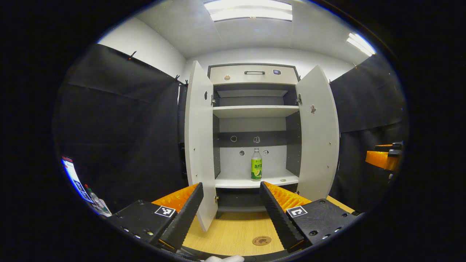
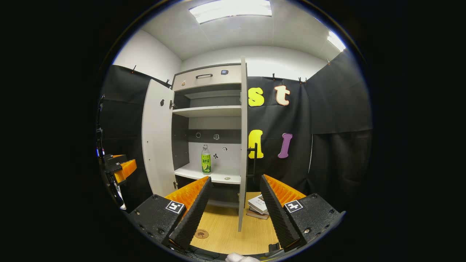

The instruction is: Grasp the bottle in the cabinet with the left hand and place it on the coaster, then close the right door with the right hand and the left door with the left hand.

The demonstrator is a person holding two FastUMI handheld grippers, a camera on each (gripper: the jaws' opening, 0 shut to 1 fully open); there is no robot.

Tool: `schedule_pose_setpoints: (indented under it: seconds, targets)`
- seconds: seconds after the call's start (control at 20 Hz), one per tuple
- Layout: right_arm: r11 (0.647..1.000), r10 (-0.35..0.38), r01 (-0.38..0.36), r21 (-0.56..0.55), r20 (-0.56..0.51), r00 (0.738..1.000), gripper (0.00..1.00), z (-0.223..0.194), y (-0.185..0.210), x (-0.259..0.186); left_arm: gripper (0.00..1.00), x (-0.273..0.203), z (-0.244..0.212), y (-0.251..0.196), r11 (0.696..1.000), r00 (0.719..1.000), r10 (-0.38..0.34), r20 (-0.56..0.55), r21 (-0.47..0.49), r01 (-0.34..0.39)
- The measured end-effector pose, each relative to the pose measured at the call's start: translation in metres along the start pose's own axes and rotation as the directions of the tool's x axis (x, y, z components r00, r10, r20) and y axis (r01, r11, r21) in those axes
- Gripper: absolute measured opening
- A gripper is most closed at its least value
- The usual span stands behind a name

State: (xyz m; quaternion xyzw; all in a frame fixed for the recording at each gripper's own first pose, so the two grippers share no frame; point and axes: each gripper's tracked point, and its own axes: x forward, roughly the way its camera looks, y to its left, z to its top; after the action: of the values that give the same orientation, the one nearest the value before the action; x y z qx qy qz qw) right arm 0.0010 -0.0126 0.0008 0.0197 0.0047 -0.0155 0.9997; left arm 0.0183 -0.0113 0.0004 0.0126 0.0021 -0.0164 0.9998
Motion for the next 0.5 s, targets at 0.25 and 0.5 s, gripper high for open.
schedule_pose_setpoints:
  seconds: [0.25,0.5]
  targets:
    - [1.000,0.010,-0.010,-0.002,-0.014,1.000,0.82,0.000,0.003,0.002,0.90,0.017,0.001,0.002,1.000,1.000,0.000,0.014,-0.009,0.000]
    - [1.000,0.008,-0.008,-0.018,-0.014,1.000,0.82,0.004,0.004,0.002,0.95,0.066,0.012,-0.003,1.000,0.999,-0.009,0.046,-0.002,0.009]
